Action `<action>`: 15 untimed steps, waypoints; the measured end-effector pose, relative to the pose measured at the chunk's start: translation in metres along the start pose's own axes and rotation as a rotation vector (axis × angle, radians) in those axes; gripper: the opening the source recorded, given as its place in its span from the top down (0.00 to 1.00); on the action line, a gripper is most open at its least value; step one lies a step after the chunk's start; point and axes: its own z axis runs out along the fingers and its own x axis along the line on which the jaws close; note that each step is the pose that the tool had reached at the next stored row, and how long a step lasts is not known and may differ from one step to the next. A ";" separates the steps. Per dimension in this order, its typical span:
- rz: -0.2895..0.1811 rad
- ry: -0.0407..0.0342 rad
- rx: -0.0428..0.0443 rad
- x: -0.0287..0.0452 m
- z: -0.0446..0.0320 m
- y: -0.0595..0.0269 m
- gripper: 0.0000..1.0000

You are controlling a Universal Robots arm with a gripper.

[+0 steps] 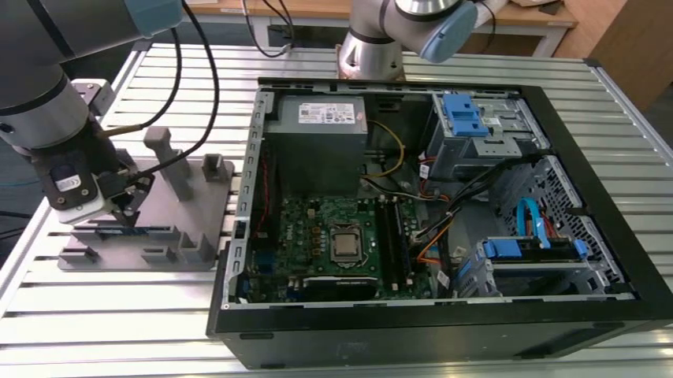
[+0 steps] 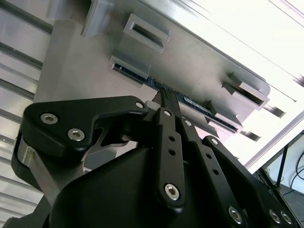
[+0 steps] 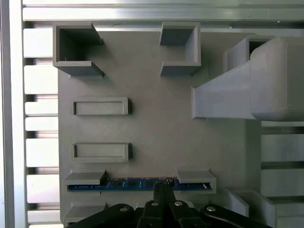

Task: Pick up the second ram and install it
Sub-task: 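Pick up the second ram and move it above second insertion slot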

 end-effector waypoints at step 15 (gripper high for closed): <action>-0.085 -0.0005 -0.0026 0.0000 0.0000 -0.0001 0.89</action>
